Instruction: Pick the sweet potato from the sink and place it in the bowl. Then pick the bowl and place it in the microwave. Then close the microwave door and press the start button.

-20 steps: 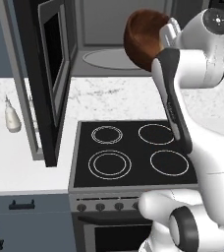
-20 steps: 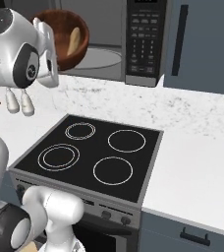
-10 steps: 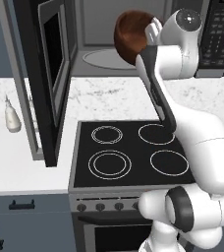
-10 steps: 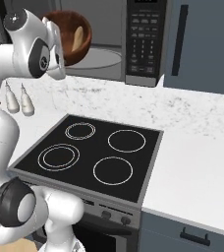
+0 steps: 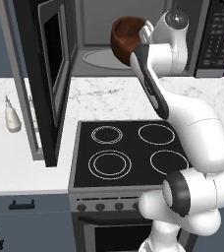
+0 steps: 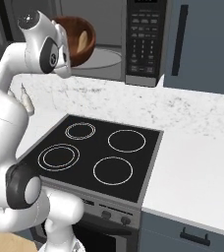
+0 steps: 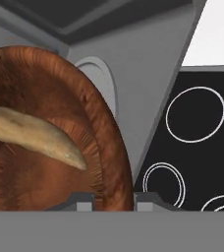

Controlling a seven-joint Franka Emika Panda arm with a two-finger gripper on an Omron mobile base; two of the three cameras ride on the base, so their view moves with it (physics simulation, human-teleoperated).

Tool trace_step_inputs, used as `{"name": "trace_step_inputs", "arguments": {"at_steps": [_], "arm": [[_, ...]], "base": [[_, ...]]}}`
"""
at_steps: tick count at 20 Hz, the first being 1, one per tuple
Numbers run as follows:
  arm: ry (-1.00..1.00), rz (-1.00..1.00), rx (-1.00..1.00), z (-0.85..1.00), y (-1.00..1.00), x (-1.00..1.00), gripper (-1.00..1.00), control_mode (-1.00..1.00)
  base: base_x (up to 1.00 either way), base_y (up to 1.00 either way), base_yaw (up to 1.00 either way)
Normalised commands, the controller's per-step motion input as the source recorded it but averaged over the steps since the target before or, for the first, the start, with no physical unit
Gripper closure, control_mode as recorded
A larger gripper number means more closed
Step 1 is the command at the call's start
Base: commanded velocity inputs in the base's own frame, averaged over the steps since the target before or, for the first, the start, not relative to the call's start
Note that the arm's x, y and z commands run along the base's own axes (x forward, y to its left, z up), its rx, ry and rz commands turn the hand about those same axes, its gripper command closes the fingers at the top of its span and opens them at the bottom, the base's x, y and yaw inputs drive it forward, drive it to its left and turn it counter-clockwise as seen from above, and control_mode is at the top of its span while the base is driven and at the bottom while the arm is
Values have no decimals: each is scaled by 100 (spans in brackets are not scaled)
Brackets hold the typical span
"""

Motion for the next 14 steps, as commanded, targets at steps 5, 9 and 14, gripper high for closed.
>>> {"name": "trace_step_inputs", "arguments": {"at_steps": [5, 9, 14], "arm": [[0, 1, 0, -16, 0, 40, 100, -100], [0, 1, 0, -8, 0, 39, 100, -100], [0, 0, 0, 2, 0, 39, 100, -100]], "base": [[0, 0, 0], [0, 0, 0], [0, 0, 0]]}}
